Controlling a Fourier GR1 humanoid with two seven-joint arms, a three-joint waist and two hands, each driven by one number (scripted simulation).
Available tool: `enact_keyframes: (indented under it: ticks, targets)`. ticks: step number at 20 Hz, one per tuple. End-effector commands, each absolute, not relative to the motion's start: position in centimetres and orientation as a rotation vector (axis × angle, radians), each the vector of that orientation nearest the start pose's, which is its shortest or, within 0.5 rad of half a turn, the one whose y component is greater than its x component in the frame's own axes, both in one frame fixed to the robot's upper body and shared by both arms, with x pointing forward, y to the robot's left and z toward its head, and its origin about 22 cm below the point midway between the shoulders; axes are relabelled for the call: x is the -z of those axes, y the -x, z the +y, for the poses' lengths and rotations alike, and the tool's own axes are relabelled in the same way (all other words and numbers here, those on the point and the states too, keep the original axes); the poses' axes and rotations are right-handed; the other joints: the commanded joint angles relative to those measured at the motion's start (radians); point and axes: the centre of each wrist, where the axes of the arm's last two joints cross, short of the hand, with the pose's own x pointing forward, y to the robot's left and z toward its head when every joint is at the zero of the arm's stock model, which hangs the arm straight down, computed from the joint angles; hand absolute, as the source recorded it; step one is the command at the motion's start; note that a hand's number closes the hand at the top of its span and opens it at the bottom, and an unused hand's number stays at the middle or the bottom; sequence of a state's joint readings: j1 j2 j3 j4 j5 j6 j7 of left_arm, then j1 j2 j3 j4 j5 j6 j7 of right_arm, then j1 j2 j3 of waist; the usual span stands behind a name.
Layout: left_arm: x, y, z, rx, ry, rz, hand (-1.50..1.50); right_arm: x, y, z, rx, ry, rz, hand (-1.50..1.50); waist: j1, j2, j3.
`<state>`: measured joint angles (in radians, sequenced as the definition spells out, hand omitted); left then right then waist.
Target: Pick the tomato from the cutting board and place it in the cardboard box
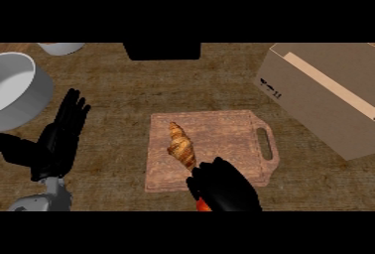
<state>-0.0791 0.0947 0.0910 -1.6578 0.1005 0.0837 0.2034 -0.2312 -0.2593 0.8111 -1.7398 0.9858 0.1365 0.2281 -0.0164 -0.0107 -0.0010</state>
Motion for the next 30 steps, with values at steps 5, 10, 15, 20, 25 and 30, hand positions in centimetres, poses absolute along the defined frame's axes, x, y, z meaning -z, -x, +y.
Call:
enact_keyframes:
  ticks: [5, 10, 15, 20, 25, 30]
  targets:
    - [-5.0, -26.0, 25.9, -0.132, -0.085, -1.532, 0.00, -14.1, -12.5, -12.8, -1.481, 0.511, -1.881, 1.50, -0.006, 0.004, 0.001]
    - [-6.5, -25.2, 27.0, -0.115, -0.084, -1.545, 0.00, -17.1, -13.9, -15.4, -1.103, 0.660, -1.933, 1.50, 0.009, 0.007, 0.002]
    - [-5.9, -26.0, 25.8, -0.118, -0.094, -1.541, 0.00, -20.6, -14.3, -18.4, -0.962, 0.789, -1.922, 1.50, 0.008, 0.011, 0.001]
    - [-6.5, -26.2, 26.3, -0.117, -0.069, -1.536, 0.00, -21.8, -18.2, -19.5, -0.846, 0.809, -1.840, 1.50, 0.019, 0.011, 0.001]
    - [-5.0, -26.2, 25.3, -0.110, -0.074, -1.535, 0.00, -21.7, -24.4, -23.8, -0.840, 0.843, -1.762, 1.50, 0.021, 0.013, 0.001]
    - [-5.8, -25.5, 26.7, -0.099, -0.054, -1.549, 0.00, -20.1, -27.9, -27.5, -0.801, 1.033, -1.743, 1.50, 0.030, 0.014, 0.002]
